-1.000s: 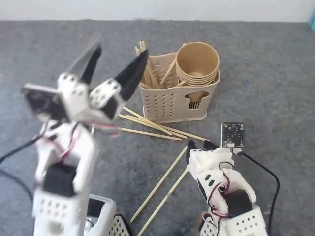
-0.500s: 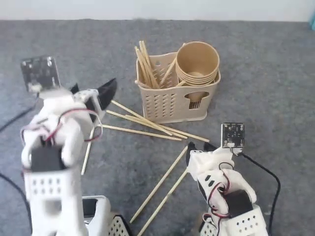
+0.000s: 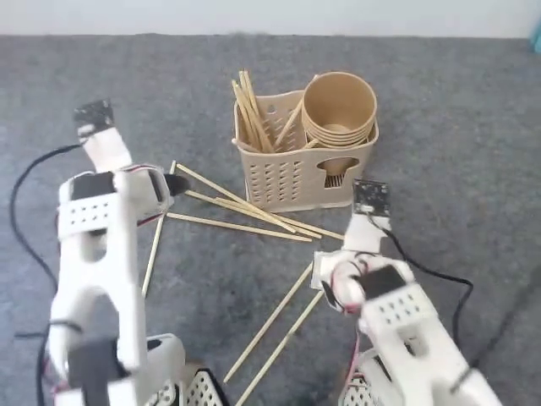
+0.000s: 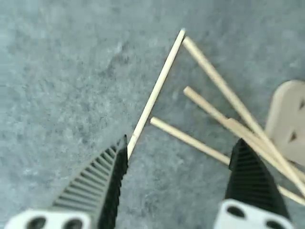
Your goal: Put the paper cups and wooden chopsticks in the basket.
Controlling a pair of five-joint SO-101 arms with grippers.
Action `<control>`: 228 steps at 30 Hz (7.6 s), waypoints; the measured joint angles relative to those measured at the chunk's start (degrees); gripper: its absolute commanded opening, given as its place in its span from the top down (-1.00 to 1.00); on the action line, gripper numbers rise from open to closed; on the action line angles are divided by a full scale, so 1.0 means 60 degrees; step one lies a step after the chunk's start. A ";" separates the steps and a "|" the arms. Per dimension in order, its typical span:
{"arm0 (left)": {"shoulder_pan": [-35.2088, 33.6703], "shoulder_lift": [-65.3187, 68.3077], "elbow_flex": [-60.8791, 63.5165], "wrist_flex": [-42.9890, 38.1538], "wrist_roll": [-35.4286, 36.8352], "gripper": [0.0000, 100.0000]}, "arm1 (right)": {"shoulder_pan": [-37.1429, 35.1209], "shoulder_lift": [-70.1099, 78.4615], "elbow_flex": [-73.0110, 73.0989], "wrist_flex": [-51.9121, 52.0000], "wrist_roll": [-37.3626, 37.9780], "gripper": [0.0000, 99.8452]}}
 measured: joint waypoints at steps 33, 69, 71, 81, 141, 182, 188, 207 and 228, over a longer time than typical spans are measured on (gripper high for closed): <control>-0.0293 0.5040 -0.2330 -0.0454 0.0015 0.35 | -0.0103 0.4132 -0.1319 -0.1026 -0.0645 0.98; -0.0454 0.5040 -0.2623 -0.2842 -0.4366 0.86 | 0.2198 -0.2828 -0.7370 0.4161 0.2227 0.99; -0.0454 0.5040 -0.2623 -0.3399 -0.4835 0.92 | 0.2315 -0.2872 -0.7443 0.4176 0.2242 0.99; -0.0073 0.5993 -0.3634 -0.2725 -0.5582 0.54 | 0.2344 -0.2828 -0.7458 0.4176 0.2242 0.99; 0.0703 -0.3985 -0.3766 -0.1788 0.0278 0.98 | 0.2344 -0.2799 -0.8821 -0.3619 0.2256 0.99; 0.3839 -0.2857 -0.3897 -0.7487 0.1524 0.98 | 0.1626 -0.6637 -0.8308 0.2418 0.2256 0.70; 0.3853 -0.1509 -0.3824 -0.8073 0.1055 0.98 | 0.1641 -0.8659 -0.7897 0.3385 0.2813 0.71; 0.3927 -0.5187 0.1172 -0.8703 0.0293 0.49 | 0.1641 -0.9216 -0.3824 0.3853 0.2725 0.71; 0.1275 -0.7062 0.0103 0.0908 0.0293 0.52 | -0.0147 -0.0601 -0.1509 0.0454 -0.0220 0.71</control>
